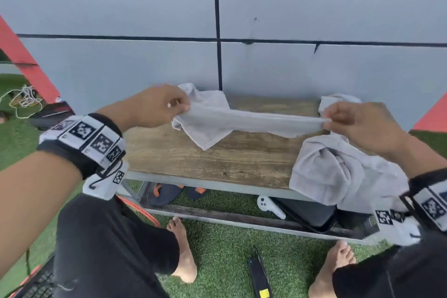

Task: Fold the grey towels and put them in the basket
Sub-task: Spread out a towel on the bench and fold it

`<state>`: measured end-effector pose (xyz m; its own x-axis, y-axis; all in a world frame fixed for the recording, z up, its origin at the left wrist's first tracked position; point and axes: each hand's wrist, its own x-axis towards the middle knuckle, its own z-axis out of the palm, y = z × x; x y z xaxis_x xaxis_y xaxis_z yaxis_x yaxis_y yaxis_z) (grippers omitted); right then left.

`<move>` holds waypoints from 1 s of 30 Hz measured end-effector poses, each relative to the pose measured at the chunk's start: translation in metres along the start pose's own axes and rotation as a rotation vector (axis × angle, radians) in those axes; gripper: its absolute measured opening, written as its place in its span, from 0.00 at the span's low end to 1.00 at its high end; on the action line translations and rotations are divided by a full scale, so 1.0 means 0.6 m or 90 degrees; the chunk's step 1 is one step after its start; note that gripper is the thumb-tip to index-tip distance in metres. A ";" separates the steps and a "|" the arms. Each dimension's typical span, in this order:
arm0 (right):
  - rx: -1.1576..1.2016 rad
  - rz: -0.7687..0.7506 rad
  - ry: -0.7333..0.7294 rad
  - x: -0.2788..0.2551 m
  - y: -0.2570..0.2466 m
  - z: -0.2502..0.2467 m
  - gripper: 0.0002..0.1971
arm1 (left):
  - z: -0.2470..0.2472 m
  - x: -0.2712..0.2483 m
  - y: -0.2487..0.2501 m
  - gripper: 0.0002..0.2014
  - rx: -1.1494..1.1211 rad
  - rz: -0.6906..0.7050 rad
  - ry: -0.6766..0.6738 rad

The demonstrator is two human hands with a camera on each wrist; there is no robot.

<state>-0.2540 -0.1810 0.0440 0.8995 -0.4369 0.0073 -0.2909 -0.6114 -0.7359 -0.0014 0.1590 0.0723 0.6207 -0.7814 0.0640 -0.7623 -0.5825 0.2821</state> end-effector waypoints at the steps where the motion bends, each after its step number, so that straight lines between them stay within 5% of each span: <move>1: 0.007 0.009 -0.074 -0.016 0.015 0.013 0.03 | 0.015 -0.014 -0.006 0.10 0.025 -0.004 -0.078; 4: -0.018 -0.010 -0.230 -0.042 0.049 0.046 0.07 | 0.053 -0.049 -0.010 0.09 0.022 -0.013 -0.278; 8: -0.100 0.006 -0.306 -0.031 0.075 0.069 0.08 | 0.083 -0.065 -0.022 0.07 -0.028 -0.044 -0.360; 22: -0.152 0.109 0.041 0.125 0.089 0.162 0.06 | 0.197 0.065 -0.064 0.08 -0.020 -0.145 0.013; 30: -0.242 0.160 0.013 0.177 0.131 0.209 0.08 | 0.262 0.112 -0.088 0.08 -0.074 -0.169 0.000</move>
<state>-0.1407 -0.1928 -0.0978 0.7803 -0.6130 -0.1237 -0.6016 -0.6817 -0.4165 0.0520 0.1020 -0.0886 0.7961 -0.6046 -0.0264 -0.5470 -0.7375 0.3962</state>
